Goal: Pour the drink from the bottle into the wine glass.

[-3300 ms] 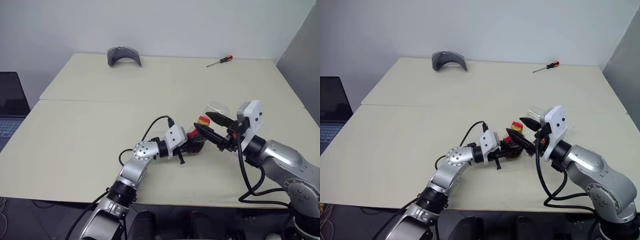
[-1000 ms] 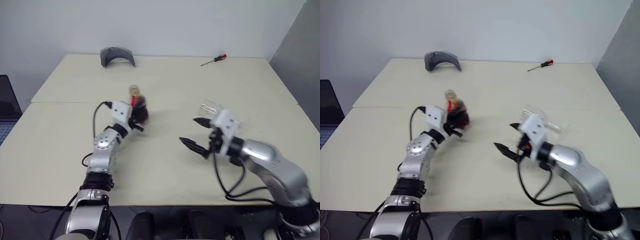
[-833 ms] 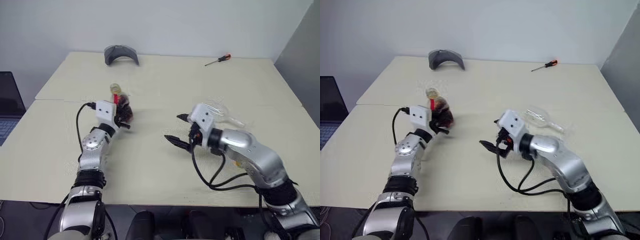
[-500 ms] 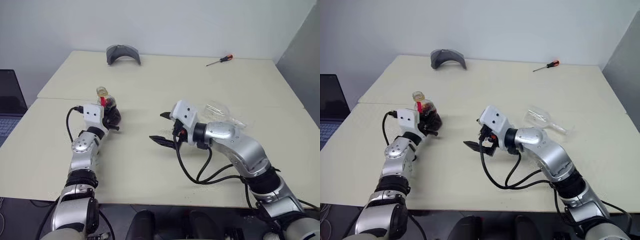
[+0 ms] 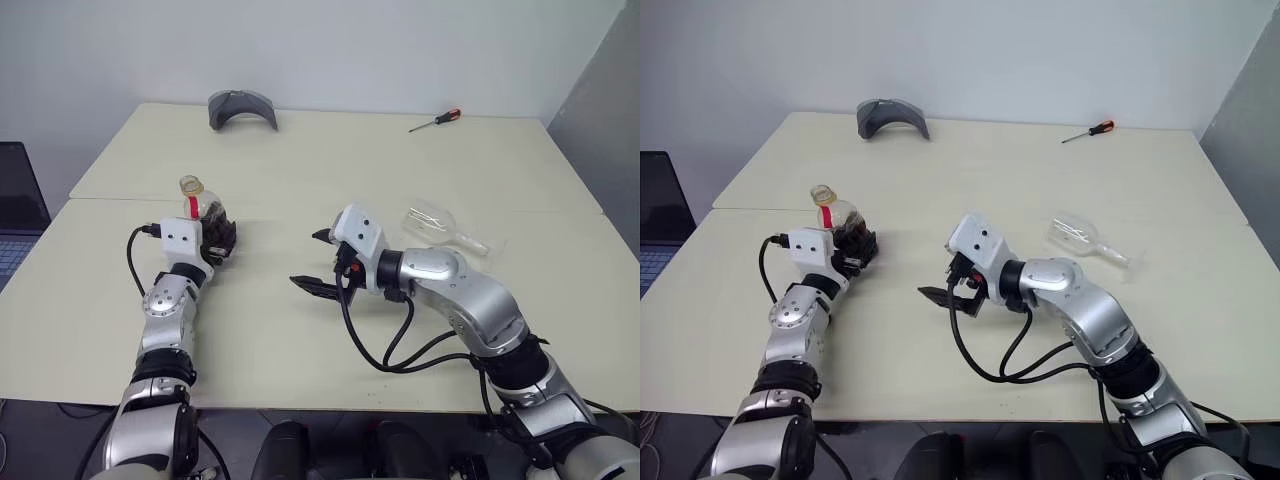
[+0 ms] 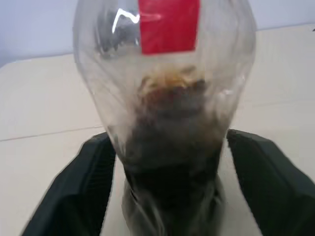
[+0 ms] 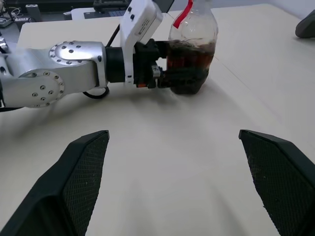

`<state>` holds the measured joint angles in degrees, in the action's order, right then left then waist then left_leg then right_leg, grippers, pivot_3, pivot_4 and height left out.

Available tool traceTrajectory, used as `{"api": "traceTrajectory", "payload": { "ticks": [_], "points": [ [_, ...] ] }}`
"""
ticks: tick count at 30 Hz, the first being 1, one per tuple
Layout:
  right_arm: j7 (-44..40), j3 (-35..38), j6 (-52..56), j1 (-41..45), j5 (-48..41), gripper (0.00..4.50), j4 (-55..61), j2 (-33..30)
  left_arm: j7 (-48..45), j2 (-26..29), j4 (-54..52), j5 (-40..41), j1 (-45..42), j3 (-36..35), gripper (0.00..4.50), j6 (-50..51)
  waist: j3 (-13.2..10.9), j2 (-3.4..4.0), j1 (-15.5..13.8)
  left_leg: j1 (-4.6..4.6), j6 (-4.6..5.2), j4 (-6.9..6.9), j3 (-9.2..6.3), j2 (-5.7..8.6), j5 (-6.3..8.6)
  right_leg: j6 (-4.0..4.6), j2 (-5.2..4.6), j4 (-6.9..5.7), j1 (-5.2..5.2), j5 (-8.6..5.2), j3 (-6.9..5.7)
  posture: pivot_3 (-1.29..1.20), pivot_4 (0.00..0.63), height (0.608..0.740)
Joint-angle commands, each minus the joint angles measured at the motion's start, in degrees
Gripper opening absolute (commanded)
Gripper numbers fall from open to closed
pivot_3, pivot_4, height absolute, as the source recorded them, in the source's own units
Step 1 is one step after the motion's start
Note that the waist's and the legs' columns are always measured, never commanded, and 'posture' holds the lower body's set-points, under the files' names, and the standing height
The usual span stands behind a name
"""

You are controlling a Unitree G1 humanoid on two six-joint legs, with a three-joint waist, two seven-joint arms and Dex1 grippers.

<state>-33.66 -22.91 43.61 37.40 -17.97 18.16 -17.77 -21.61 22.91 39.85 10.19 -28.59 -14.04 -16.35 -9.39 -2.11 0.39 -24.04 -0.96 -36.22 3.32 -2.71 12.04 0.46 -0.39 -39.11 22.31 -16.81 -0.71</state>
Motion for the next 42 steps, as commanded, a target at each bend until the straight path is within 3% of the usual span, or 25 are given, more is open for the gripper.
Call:
{"api": "traceTrajectory", "payload": {
  "ticks": [1, 8, 13, 16, 20, 24, 34, 42],
  "points": [
    [-0.01, 4.13, 0.58, -0.83, -0.61, 4.50, 5.62, -1.92, 2.65, -0.24, -15.39, 2.13, 6.83, -1.87, 4.47, 4.42, 0.00, 0.00, 0.13, -0.01, 0.00, 0.01, 0.01, 0.00, 0.00, 0.00, -0.02, 0.00, 0.00, 0.00, 0.02, 0.00, 0.150, 0.740],
    [0.98, 13.15, 2.79, -7.93, -1.24, 4.50, 14.16, -10.33, 6.34, -1.28, -44.70, 5.85, 25.85, -3.25, 4.47, 18.71, 0.00, -0.01, 0.24, 0.04, -0.01, 0.08, 0.02, 0.06, 0.01, 0.00, -0.17, 0.04, -0.05, 0.00, 0.00, 0.00, 0.150, 0.740],
    [4.28, 19.24, 4.25, -15.16, 1.49, 4.50, 17.68, -16.35, 3.69, -2.24, -54.82, 6.21, 34.05, 2.12, 4.47, 24.17, 0.00, -0.01, -0.11, 0.14, -0.01, 0.08, 0.03, 0.08, 0.00, -0.01, -0.17, 0.05, -0.13, -0.02, 0.01, 0.00, 0.150, 0.740],
    [7.49, 19.21, 4.14, -17.26, 5.05, 4.50, 17.57, -17.96, 1.61, -2.65, -56.63, 5.74, 33.05, 5.88, 4.47, 25.49, 0.00, -0.01, -0.22, 0.13, 0.00, 0.07, 0.06, 0.09, 0.00, -0.06, -0.14, 0.08, -0.11, -0.06, 0.03, 0.00, 0.150, 0.740],
    [14.23, 10.88, 1.45, -20.10, 19.84, 4.50, 16.13, -23.99, -4.60, -2.29, -57.07, 6.15, 27.63, 13.27, 4.47, 27.48, 0.01, -0.01, -0.34, 0.11, 0.00, 0.07, 0.09, 0.11, 0.00, -0.29, -0.11, 0.09, -0.10, -0.19, 0.08, 0.00, 0.150, 0.740],
    [16.56, 2.36, 3.08, -18.46, 30.54, 4.50, 12.36, -26.08, -9.70, -1.53, -53.55, 5.26, 22.48, 16.93, 4.47, 27.24, 0.00, 0.01, 0.26, 0.14, 0.00, 0.09, 0.15, 0.05, 0.00, -0.31, 0.01, 0.08, -0.06, -0.20, 0.20, 0.00, 0.150, 0.740],
    [28.88, -6.18, 0.08, -13.51, 53.46, 4.50, -6.88, -19.87, -15.27, -4.54, -44.18, 3.29, 12.47, 22.02, 4.47, 23.16, -0.01, 0.03, 0.00, 0.09, -0.01, 0.09, 0.14, 0.02, -0.01, -0.31, 0.11, 0.11, -0.02, -0.21, 0.21, 0.00, 0.150, 0.740],
    [30.68, -5.44, -5.29, -11.85, 60.02, 4.50, -16.30, -16.36, -16.17, -6.62, -40.71, 1.94, 9.61, 23.06, 4.47, 21.09, -0.01, 0.03, 0.05, 0.11, -0.02, 0.08, 0.13, 0.00, -0.01, -0.32, 0.12, 0.07, -0.03, -0.21, 0.21, 0.00, 0.150, 0.740]
  ]
}}
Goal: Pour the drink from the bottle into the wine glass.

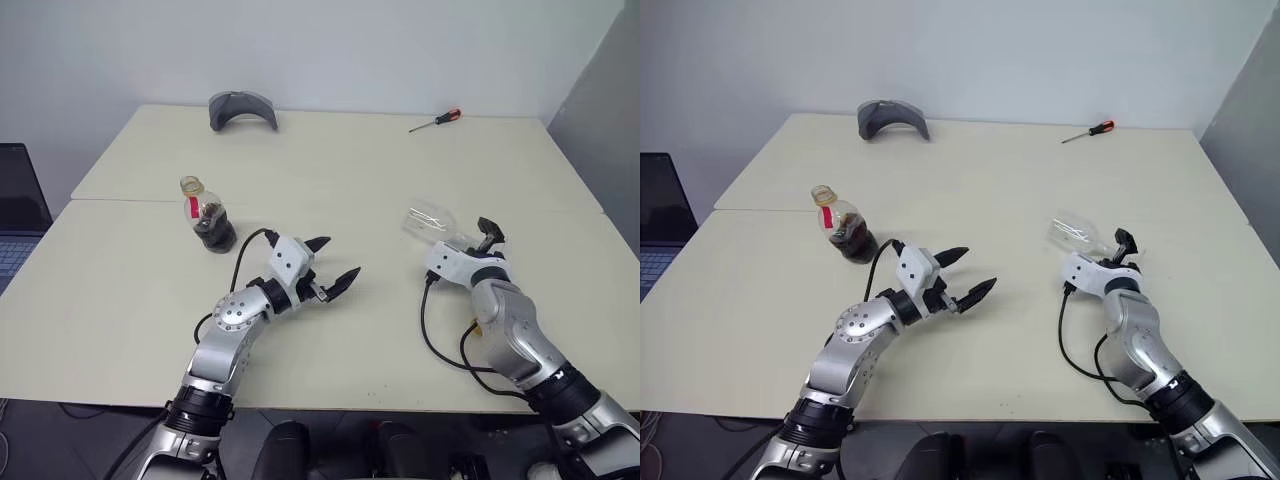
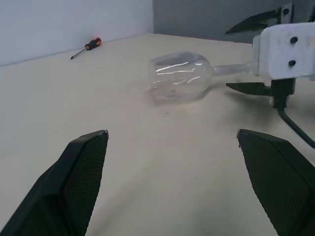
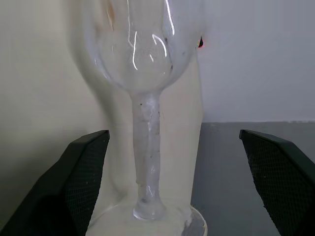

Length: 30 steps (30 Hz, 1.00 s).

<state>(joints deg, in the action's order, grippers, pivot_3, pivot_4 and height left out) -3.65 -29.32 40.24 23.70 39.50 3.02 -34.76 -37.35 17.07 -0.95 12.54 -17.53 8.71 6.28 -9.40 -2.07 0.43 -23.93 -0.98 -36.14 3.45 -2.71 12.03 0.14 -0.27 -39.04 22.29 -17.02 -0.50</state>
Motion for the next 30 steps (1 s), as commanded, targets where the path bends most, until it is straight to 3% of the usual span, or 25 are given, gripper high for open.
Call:
{"api": "traceTrajectory", "payload": {
  "ticks": [1, 18, 21, 30],
  "points": [
    [0.79, 0.90, -2.66, 2.17, 2.96, 4.50, -2.51, 1.14, -0.42, -1.11, 0.48, -0.46, -1.79, 0.40, 4.47, -1.68, 0.00, 0.00, 0.01, 0.01, 0.00, 0.00, -0.01, 0.00, 0.00, 0.00, 0.00, -0.01, 0.00, 0.00, -0.01, 0.00, 0.150, 0.740],
    [1.80, 1.67, -11.16, 4.92, 8.14, 4.50, -15.51, 5.32, -0.46, -3.77, 2.51, -1.65, -3.01, 0.47, 4.47, -2.46, 0.02, -0.01, 0.38, 0.06, -0.01, -0.03, -0.01, -0.01, -0.01, 0.00, 0.01, -0.04, -0.05, 0.01, 0.00, 0.00, 0.150, 0.740],
    [1.17, 2.03, -11.41, 5.16, 8.43, 3.91, -15.97, 6.18, -0.46, -3.91, 2.59, -1.70, -3.12, 0.44, 4.50, -2.46, 0.02, -0.01, 0.58, 0.06, -0.02, -0.03, -0.02, -0.01, -0.01, 0.00, 0.01, -0.04, -0.06, 0.01, -0.01, 0.00, 0.150, 0.740],
    [-1.41, 2.86, -10.61, 4.68, 9.26, 0.70, -14.73, 7.87, -0.35, -4.19, 2.82, -1.75, -3.35, 0.31, 4.50, -2.48, 0.02, -0.01, 0.92, 0.05, -0.02, -0.02, -0.02, -0.01, -0.01, 0.00, 0.01, -0.04, -0.06, 0.01, -0.01, 0.00, 0.150, 0.740]
  ]
}}
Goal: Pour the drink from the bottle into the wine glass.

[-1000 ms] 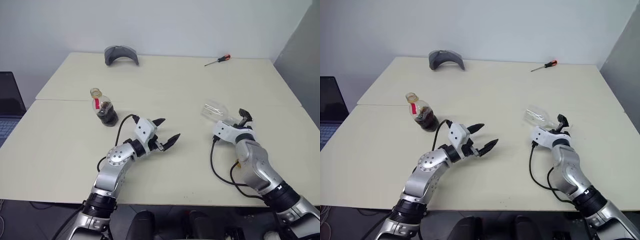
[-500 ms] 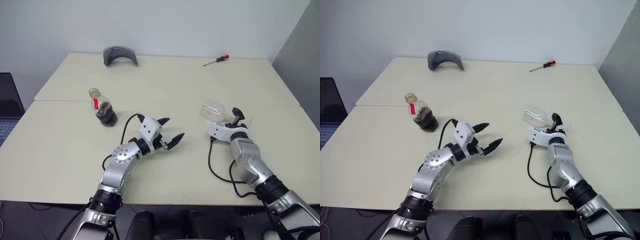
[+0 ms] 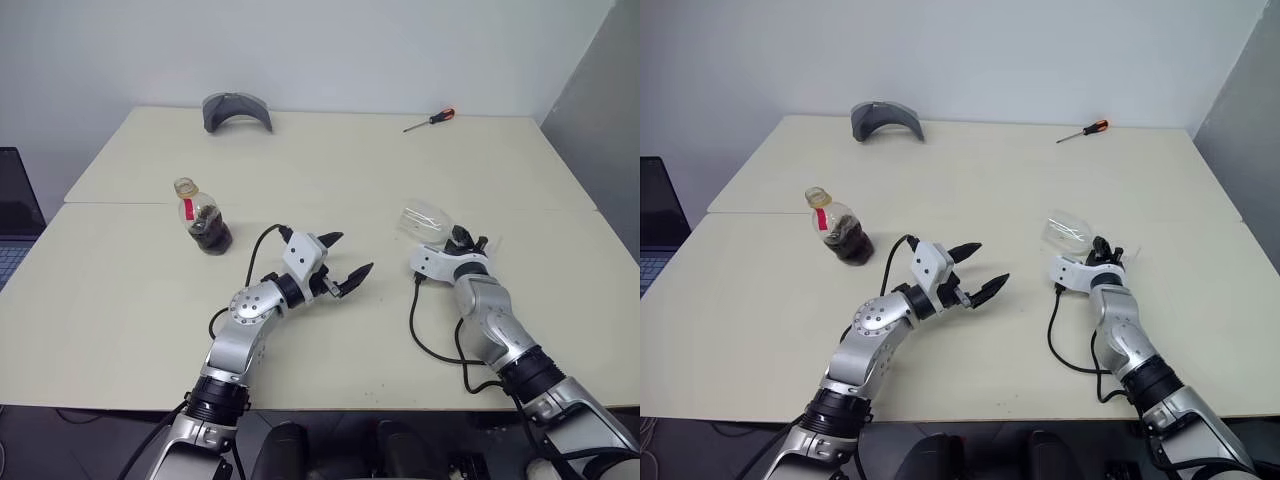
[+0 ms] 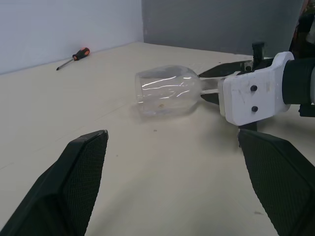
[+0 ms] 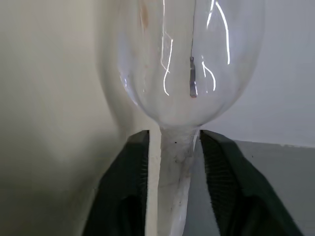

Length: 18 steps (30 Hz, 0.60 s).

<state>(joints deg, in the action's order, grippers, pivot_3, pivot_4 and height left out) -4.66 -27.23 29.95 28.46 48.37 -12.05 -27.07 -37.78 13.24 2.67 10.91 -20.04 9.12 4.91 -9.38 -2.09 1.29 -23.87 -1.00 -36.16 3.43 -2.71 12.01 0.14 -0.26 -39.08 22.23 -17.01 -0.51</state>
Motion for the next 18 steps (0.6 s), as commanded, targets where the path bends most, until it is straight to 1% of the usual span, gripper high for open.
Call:
{"api": "traceTrajectory", "payload": {
  "ticks": [1, 2, 5, 8, 10, 12, 16, 18],
  "points": [
    [-0.50, 1.15, -0.40, 0.10, 0.42, 0.35, 0.20, 0.15, 0.08, -0.37, -0.84, -0.14, -0.84, -0.06, 4.50, -1.10, 0.00, 0.00, 0.10, 0.00, 0.00, 0.00, 0.00, 0.00, 0.00, 0.00, 0.00, 0.00, -0.01, 0.00, 0.00, 0.00, 0.150, 0.740],
    [-0.59, 1.47, -0.47, 0.27, 0.52, 0.29, 0.25, 0.09, 0.07, -0.38, -0.86, -0.16, -0.85, -0.04, 4.50, -1.10, 0.00, 0.00, 0.12, 0.00, 0.00, 0.00, 0.00, 0.00, 0.00, 0.00, 0.00, 0.00, -0.01, 0.00, 0.00, 0.00, 0.150, 0.740],
    [-1.01, 2.03, -0.69, 0.65, 0.76, 0.29, 0.55, 0.00, 0.23, -0.48, -0.84, -0.17, -0.83, -0.10, 4.50, -1.07, 0.00, 0.00, 0.17, 0.00, 0.00, 0.00, 0.00, 0.00, 0.00, 0.00, 0.00, 0.00, 0.00, 0.00, 0.00, 0.00, 0.150, 0.740],
    [-2.19, 3.75, -0.70, 0.59, 0.05, 0.29, 3.25, -0.70, 0.54, -0.75, -1.04, -0.27, -0.72, 0.06, 4.50, -1.09, 0.00, 0.00, 0.18, 0.00, 0.00, 0.00, 0.00, 0.01, 0.00, 0.00, 0.00, 0.00, 0.00, 0.00, 0.01, 0.00, 0.150, 0.740],
    [-3.43, 5.61, -0.38, 0.16, -0.63, 0.29, 6.66, -1.29, 0.77, -0.74, -1.25, -0.31, -0.50, -0.05, 4.50, -1.03, -0.02, 0.03, 0.17, -0.02, 0.00, 0.00, 0.00, 0.01, 0.00, 0.00, -0.01, 0.00, 0.00, 0.00, 0.00, 0.00, 0.150, 0.740],
    [-5.99, 9.28, 0.45, -0.97, -3.44, 0.29, 12.26, -1.07, 1.12, -0.35, -1.57, -0.28, -0.12, -0.53, 4.50, -0.92, -0.04, 0.06, 0.15, -0.04, 0.00, 0.00, 0.00, 0.02, 0.00, 0.00, -0.01, 0.00, 0.03, 0.00, 0.01, 0.00, 0.150, 0.740],
    [-12.75, 19.96, 3.46, -4.44, -17.69, 0.29, 22.85, 4.98, 1.87, 0.70, -1.85, 0.16, 0.26, -2.10, 4.50, -0.31, -0.05, 0.07, 0.19, -0.05, 0.00, 0.03, -0.02, 0.00, 0.00, 0.01, 0.01, 0.00, 0.04, 0.01, -0.01, 0.00, 0.150, 0.740],
    [-16.88, 26.97, 4.07, -5.01, -30.28, 0.29, 26.67, 11.29, 1.93, 1.41, -2.06, 0.52, 0.23, -3.05, 4.50, 0.03, -0.05, 0.07, 0.22, -0.03, 0.00, 0.04, -0.06, -0.01, 0.01, 0.03, 0.03, -0.01, 0.02, 0.02, -0.04, 0.00, 0.150, 0.740]
  ]
}}
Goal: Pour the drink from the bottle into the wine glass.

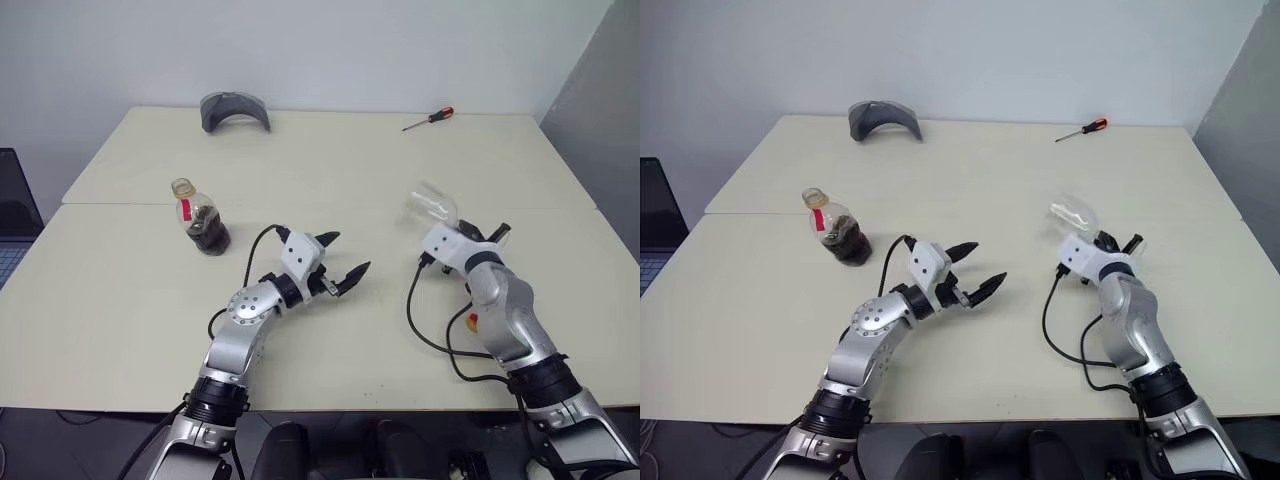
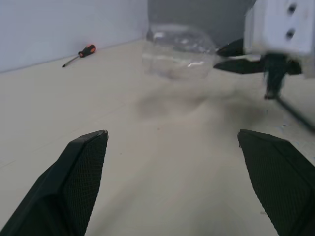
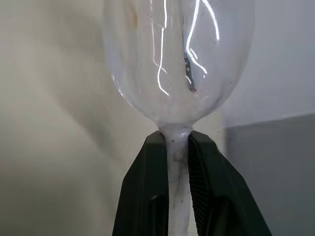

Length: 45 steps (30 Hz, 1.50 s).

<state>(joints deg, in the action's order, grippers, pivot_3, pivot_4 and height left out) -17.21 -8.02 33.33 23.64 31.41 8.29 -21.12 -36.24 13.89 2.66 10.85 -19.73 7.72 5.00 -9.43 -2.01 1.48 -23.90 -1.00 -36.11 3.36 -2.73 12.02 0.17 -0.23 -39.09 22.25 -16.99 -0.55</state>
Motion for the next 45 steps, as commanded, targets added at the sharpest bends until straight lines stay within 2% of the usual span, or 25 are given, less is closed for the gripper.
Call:
{"api": "traceTrajectory", "payload": {
  "ticks": [1, 5, 8, 18, 27, 45],
  "points": [
    [-6.16, 10.16, 1.20, -0.41, -18.19, 0.29, 7.75, 7.73, 0.40, 1.11, -2.15, 0.74, -0.12, -2.12, 4.50, 0.11, 0.00, 0.01, 0.10, 0.00, 0.00, 0.00, -0.02, -0.01, 0.00, 0.04, 0.02, -0.01, 0.00, 0.02, -0.01, 0.00, 0.150, 0.740],
    [-10.00, 11.68, 1.38, -1.25, -27.54, 0.29, 8.54, 11.67, 0.59, 2.49, -2.56, 1.50, -0.21, -3.88, 4.50, 0.78, -0.01, 0.02, 0.10, 0.00, 0.01, -0.01, -0.03, -0.01, 0.00, 0.11, 0.02, -0.04, -0.01, 0.07, -0.02, 0.00, 0.150, 0.740],
    [-11.57, 8.93, -6.88, -0.47, -33.68, 0.29, 3.21, 16.98, -0.93, 4.46, -5.92, 4.24, 0.70, -5.61, 4.50, 4.03, -0.02, 0.03, 0.27, -0.01, 0.02, -0.02, 0.00, 0.02, 0.01, 0.26, -0.02, 0.01, 0.00, 0.15, 0.00, 0.00, 0.150, 0.740],
    [-8.93, 4.87, -29.11, 3.77, -36.11, 0.29, -18.06, 25.17, -5.41, 13.80, -17.66, 12.67, 4.96, -10.45, 4.50, 16.39, -0.04, 0.04, 0.10, -0.01, 0.01, -0.01, -0.01, 0.02, 0.00, 0.28, -0.04, -0.02, 0.01, 0.16, -0.02, 0.00, 0.150, 0.740],
    [-9.30, 3.90, -32.84, 0.98, -37.59, 0.29, -19.66, 24.39, -4.58, 14.70, -21.45, 13.22, 6.89, -10.61, 4.50, 18.76, -0.04, 0.04, 0.07, 0.01, 0.01, 0.00, -0.01, 0.01, 0.00, 0.29, -0.09, -0.02, 0.00, 0.16, -0.01, 0.00, 0.150, 0.740],
    [-9.79, -1.51, -31.70, -8.54, -38.27, 0.28, -10.16, 20.72, -8.58, 17.46, -21.39, 15.72, 4.20, -10.35, 4.50, 21.96, -0.03, 0.03, 0.05, 0.03, 0.01, 0.01, -0.02, 0.00, 0.00, 0.29, -0.07, -0.02, -0.01, 0.16, -0.01, 0.00, 0.150, 0.740]
  ]
}}
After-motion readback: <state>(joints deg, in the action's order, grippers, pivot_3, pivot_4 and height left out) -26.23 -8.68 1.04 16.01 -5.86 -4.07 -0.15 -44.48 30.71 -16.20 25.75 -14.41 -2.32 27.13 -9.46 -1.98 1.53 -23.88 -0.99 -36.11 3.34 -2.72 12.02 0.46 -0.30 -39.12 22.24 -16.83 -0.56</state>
